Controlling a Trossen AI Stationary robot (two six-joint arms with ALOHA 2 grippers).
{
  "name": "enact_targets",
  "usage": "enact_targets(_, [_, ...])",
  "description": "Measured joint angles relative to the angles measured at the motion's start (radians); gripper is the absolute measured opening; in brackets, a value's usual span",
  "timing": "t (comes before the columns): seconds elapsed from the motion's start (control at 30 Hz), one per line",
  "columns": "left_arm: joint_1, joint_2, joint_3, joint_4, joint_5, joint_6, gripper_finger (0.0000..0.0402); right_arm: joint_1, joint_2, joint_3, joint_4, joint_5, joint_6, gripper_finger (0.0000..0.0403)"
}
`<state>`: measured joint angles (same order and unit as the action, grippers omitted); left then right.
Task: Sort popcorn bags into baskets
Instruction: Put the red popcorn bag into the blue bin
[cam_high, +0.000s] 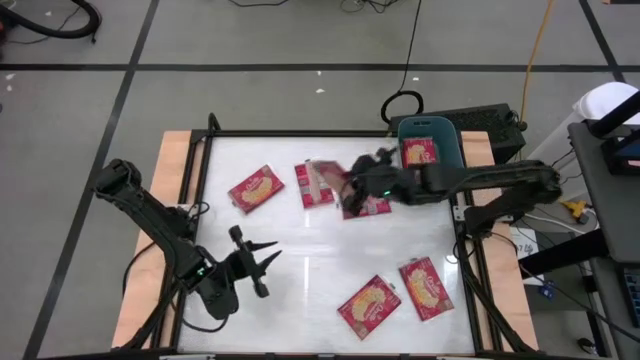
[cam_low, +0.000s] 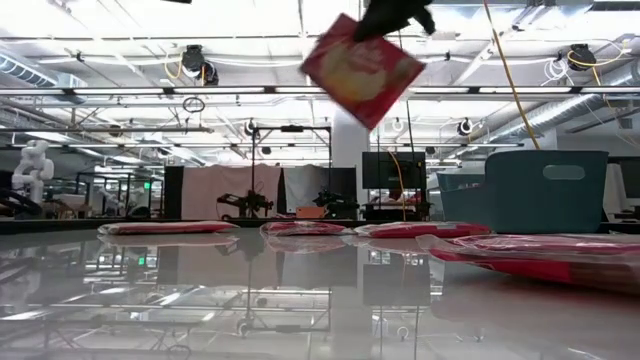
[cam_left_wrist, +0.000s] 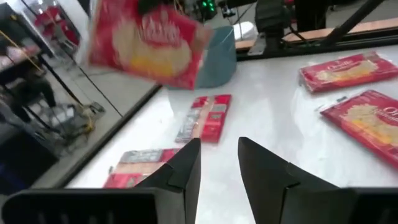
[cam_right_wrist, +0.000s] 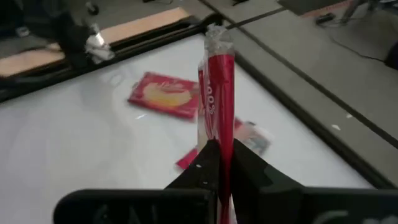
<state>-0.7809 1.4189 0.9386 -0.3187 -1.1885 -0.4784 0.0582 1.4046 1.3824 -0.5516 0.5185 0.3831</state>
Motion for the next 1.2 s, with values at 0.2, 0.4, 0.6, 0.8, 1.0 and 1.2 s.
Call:
enact_targets(0.2, [0.039,0.000,0.000,0.002,0.106,-0.049,0.0111,-0.084,-0.203,-0.099,-0.085,0.008,0.029,0.0007])
enact_targets(0.4, [0.069,0.001,0.000,0.005,0.144,-0.027,0.0111,-0.214,-0.395,-0.248,-0.114,0.010,0.072,0.0006])
enact_targets(0.6, [0.106,0.001,0.000,0.007,0.161,-0.023,0.0111,-0.354,-0.538,-0.401,-0.089,0.010,0.062,0.0005])
enact_targets(0.8, [0.122,0.001,0.000,0.009,0.212,-0.047,0.0111,-0.501,-0.595,-0.473,-0.089,0.006,0.048,0.0005])
enact_targets(1.0, [0.121,0.001,0.000,0.013,0.212,-0.027,0.0111,-0.664,-0.564,-0.481,-0.088,-0.090,-0.015,0.0005])
enact_targets(1.2, [0.121,0.001,0.000,0.031,0.212,-0.014,0.0111,-0.795,-0.512,-0.482,-0.089,-0.211,-0.029,0.0005])
